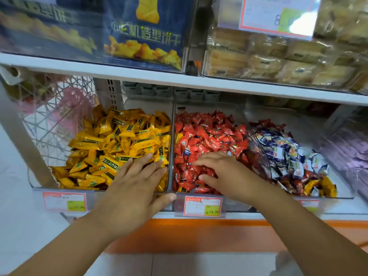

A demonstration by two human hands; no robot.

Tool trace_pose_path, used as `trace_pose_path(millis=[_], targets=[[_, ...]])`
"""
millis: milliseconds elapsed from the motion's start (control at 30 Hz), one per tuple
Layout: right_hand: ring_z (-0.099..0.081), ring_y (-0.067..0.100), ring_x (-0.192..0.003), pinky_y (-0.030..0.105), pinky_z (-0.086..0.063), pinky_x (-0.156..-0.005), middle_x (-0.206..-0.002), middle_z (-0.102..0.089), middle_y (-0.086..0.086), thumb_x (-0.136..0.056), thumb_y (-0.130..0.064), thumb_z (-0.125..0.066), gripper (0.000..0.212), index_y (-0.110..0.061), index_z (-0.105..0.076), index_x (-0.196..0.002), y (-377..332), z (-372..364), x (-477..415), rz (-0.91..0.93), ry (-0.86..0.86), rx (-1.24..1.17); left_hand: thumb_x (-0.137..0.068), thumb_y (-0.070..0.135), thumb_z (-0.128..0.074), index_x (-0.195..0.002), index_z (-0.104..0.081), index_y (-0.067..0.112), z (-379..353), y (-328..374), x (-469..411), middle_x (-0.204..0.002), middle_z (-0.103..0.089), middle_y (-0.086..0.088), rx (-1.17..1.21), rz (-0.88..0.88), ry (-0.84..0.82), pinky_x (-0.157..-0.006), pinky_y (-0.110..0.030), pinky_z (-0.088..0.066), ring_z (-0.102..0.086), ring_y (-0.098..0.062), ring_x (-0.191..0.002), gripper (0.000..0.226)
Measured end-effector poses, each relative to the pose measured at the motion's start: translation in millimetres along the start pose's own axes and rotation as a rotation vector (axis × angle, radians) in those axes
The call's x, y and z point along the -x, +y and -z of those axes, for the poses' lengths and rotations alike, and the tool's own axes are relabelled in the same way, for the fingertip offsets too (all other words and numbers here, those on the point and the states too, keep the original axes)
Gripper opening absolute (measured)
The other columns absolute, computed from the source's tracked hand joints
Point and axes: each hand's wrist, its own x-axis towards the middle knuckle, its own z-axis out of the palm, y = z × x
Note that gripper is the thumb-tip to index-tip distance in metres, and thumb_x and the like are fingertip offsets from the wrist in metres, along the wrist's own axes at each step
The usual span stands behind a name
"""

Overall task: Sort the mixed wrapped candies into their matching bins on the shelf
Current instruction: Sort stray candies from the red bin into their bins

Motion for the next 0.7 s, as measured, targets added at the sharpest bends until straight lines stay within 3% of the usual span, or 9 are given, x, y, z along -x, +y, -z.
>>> trace_pose_path(millis=[100, 200, 333, 367, 433, 567, 700], targets=[[-0.019, 0.016, -0.143, 0.034, -0.019, -0.117, -0.157, -0.025, -0.009, -0.096, -0.041, -0.053, 0.056, -0.034, -0.032, -0.148, 5, -2, -15, -0.077, -0.015, 0.082, -0.094, 0.07, -0.017, -0.124, -0.064, 0.018, 1, 1, 0, -0.131, -0.061, 0.003, -0.03, -0.01, 0.005, -0.105, -0.042, -0.022, -0.034, -0.018, -0.134, 0.075], [-0.022, 0.02, -0.142, 0.037, -0.023, -0.115, -0.157, -0.026, -0.008, -0.095, -0.046, -0.052, 0.058, -0.037, -0.032, -0.148, 4, 2, -21, -0.131, -0.048, 0.155, -0.094, 0.07, -0.018, -0.126, -0.062, 0.019, 1, 0, 0, -0.133, -0.059, 0.004, -0.03, -0.01, -0.013, -0.105, -0.043, -0.021, -0.033, -0.018, -0.135, 0.075], [-0.044, 0.015, -0.105, 0.031, -0.038, -0.09, -0.116, -0.065, -0.004, -0.095, -0.038, -0.054, 0.028, -0.028, -0.065, -0.119, -8, 3, -34, -0.034, 0.264, 0.253, -0.094, 0.071, -0.02, -0.127, -0.061, 0.019, 2, 0, 0, -0.135, -0.058, 0.004, -0.037, -0.007, -0.028, -0.106, -0.042, -0.021, -0.039, -0.021, -0.136, 0.074], [-0.044, 0.015, -0.101, 0.03, -0.038, -0.087, -0.11, -0.066, -0.003, -0.095, -0.032, -0.056, 0.025, -0.024, -0.067, -0.116, -11, 1, -40, -0.011, 0.307, 0.208, -0.094, 0.071, -0.02, -0.127, -0.061, 0.019, 2, 0, 0, -0.135, -0.058, 0.004, -0.039, -0.008, -0.031, -0.106, -0.043, -0.021, -0.04, -0.021, -0.136, 0.074], [-0.043, 0.018, -0.109, 0.03, -0.039, -0.093, -0.117, -0.063, 0.0, -0.094, -0.025, -0.058, 0.032, -0.018, -0.062, -0.125, -13, -7, -54, -0.012, 0.281, 0.142, -0.094, 0.07, -0.021, -0.128, -0.061, 0.019, 3, 0, 0, -0.135, -0.058, 0.004, -0.044, -0.009, -0.037, -0.106, -0.043, -0.021, -0.04, -0.021, -0.136, 0.073], [-0.039, 0.019, -0.119, 0.033, -0.036, -0.1, -0.123, -0.052, -0.002, -0.092, -0.03, -0.06, 0.043, -0.02, -0.053, -0.134, -5, -19, -66, -0.051, 0.233, 0.146, -0.094, 0.07, -0.02, -0.128, -0.06, 0.019, 3, 0, 1, -0.136, -0.057, 0.004, -0.044, -0.013, -0.039, -0.107, -0.043, -0.021, -0.039, -0.021, -0.137, 0.074], [-0.044, 0.015, -0.107, 0.029, -0.036, -0.086, -0.1, -0.048, -0.008, -0.089, -0.032, -0.065, 0.017, -0.029, -0.058, -0.104, -2, -16, -62, -0.023, 0.28, 0.034, -0.094, 0.07, -0.019, -0.128, -0.06, 0.019, 3, 1, 0, -0.136, -0.057, 0.003, -0.039, -0.014, -0.039, -0.107, -0.043, -0.021, -0.039, -0.022, -0.137, 0.074]])
